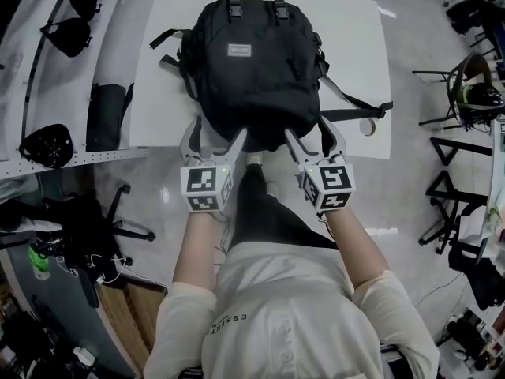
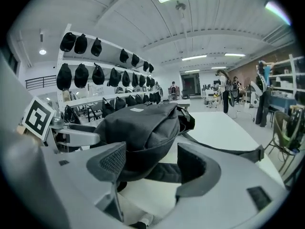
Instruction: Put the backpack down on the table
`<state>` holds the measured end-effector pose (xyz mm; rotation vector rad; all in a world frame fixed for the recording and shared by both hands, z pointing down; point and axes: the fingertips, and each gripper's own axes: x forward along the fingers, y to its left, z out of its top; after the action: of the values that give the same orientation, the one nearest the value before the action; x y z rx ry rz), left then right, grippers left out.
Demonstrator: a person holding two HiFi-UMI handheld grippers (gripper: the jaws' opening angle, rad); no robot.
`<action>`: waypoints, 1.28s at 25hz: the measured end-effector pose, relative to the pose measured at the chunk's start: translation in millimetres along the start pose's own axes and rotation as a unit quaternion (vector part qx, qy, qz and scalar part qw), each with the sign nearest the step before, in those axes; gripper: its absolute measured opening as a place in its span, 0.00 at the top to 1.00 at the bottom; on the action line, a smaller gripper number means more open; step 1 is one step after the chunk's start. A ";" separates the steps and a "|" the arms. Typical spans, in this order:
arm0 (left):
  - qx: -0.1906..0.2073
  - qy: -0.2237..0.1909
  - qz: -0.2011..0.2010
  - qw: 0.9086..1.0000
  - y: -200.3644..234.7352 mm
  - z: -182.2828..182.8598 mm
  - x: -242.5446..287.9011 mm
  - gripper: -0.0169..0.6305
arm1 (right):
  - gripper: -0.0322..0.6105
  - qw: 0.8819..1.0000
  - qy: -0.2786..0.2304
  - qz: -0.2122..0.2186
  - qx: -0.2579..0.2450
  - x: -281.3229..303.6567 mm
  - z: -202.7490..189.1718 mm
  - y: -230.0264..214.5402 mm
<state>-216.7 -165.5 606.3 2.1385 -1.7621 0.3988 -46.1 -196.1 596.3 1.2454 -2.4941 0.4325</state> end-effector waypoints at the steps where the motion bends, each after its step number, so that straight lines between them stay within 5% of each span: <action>1: -0.002 0.004 -0.009 1.000 -2.8 -0.8 -2.3 0.32 | 0.44 1.000 -0.003 0.003 -0.010 -3.8 2.8 0.3; 8: 0.026 -0.007 -0.034 0.999 -20.7 32.2 -31.6 0.35 | 0.44 0.991 -0.064 0.009 -0.113 -34.1 55.3 24.3; 9: 0.030 -0.018 -0.036 0.999 -23.0 43.4 -37.4 0.38 | 0.44 0.991 -0.067 0.018 -0.117 -36.9 61.6 30.7; 11: 0.025 -0.042 -0.040 0.998 -24.9 66.6 -48.6 0.63 | 0.46 0.990 -0.072 0.033 -0.113 -41.9 73.5 41.2; 12: 0.016 -0.054 -0.045 0.997 -25.1 77.6 -53.4 0.71 | 0.60 0.990 -0.080 0.038 -0.109 -44.9 80.4 45.0; 13: 0.010 -0.062 -0.050 0.997 -25.1 87.1 -57.2 0.76 | 0.85 0.989 -0.090 0.041 -0.107 -47.9 87.7 47.9; 17: 0.042 -0.071 -0.053 0.995 -24.0 112.3 -68.6 0.95 | 0.91 0.986 -0.115 0.039 -0.112 -58.4 114.9 55.1; 32: 0.125 -0.155 -0.123 0.972 -32.0 213.1 -119.3 0.97 | 0.93 0.969 -0.219 0.015 -0.115 -97.2 219.5 79.4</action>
<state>-208.1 -146.0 360.9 2.6871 -1.6401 0.2418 -87.1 -169.8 348.2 1.3213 -2.8217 -0.1440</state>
